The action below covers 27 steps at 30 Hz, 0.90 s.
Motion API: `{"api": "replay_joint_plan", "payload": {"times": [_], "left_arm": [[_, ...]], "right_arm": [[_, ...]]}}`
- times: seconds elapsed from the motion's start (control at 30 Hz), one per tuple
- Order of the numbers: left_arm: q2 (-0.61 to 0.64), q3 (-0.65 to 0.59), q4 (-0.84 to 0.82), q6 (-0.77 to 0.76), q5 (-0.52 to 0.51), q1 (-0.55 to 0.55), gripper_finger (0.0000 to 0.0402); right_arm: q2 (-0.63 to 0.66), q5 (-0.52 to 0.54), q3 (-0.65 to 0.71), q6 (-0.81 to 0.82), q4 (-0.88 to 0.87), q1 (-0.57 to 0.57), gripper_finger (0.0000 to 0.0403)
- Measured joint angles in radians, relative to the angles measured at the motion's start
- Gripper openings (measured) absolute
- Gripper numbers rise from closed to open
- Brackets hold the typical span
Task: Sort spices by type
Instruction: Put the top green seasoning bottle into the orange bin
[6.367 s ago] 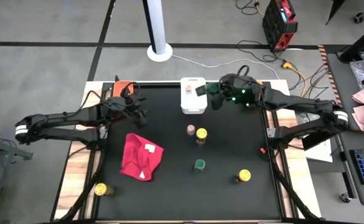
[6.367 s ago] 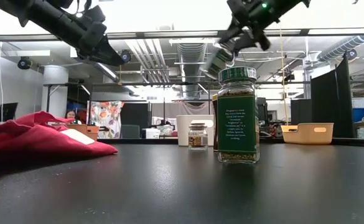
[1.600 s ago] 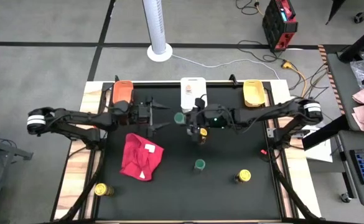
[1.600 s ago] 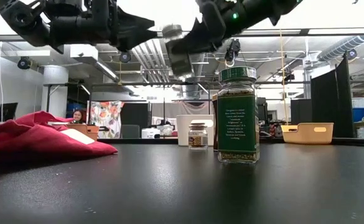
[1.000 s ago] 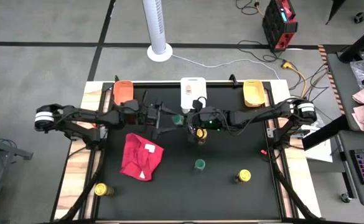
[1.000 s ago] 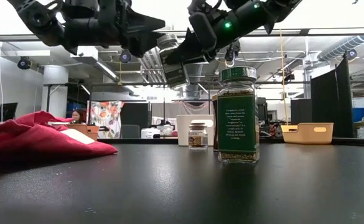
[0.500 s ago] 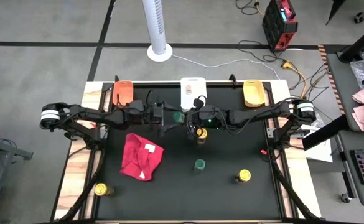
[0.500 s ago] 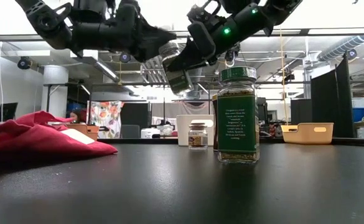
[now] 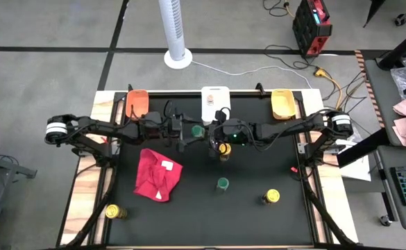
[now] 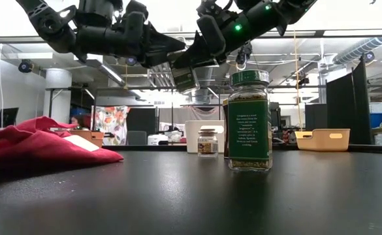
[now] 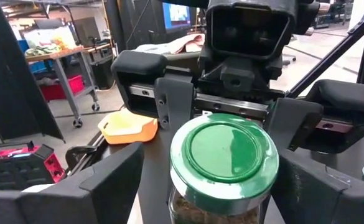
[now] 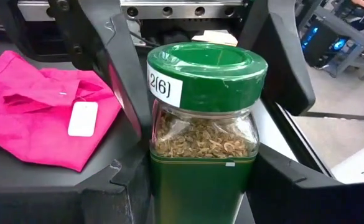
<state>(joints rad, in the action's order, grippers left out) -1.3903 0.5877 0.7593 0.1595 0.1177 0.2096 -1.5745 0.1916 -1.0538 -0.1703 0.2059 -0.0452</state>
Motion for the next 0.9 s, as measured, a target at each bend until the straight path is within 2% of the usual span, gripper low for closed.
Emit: {"api": "replay_joint_plan", "payload": {"times": [0.17,0.33,0.47,0.53,0.63,0.77,0.83,0.9], "left_arm": [[0.001,0.0,0.008,0.007,0.004,-0.003,0.0263],[0.001,0.0,0.006,0.001,0.008,-0.004,0.0184],[0.002,0.0,0.0,-0.012,0.007,-0.004,0.0184],[0.002,0.001,0.001,-0.026,0.002,-0.004,0.0184],[0.002,0.001,-0.001,-0.046,-0.039,-0.004,0.0184],[0.022,0.001,-0.051,-0.049,-0.17,-0.005,0.0184],[0.045,0.001,-0.105,-0.053,-0.303,-0.003,0.0184],[0.08,0.005,-0.17,-0.072,-0.479,-0.001,0.0184]], "right_arm": [[0.0,0.001,0.0,0.003,-0.003,0.0,0.019],[0.001,0.007,0.0,0.005,-0.003,-0.001,0.019],[0.001,0.004,0.0,0.007,-0.005,-0.001,0.019],[0.001,0.003,0.0,0.006,-0.006,-0.001,0.0208],[0.001,0.005,0.0,0.004,-0.007,-0.001,0.0273],[0.005,0.07,0.0,0.006,-0.022,-0.001,0.0336],[0.017,0.138,0.0,0.017,-0.057,0.0,0.0351],[0.036,0.222,0.0,0.044,-0.108,-0.001,0.0357]]}}
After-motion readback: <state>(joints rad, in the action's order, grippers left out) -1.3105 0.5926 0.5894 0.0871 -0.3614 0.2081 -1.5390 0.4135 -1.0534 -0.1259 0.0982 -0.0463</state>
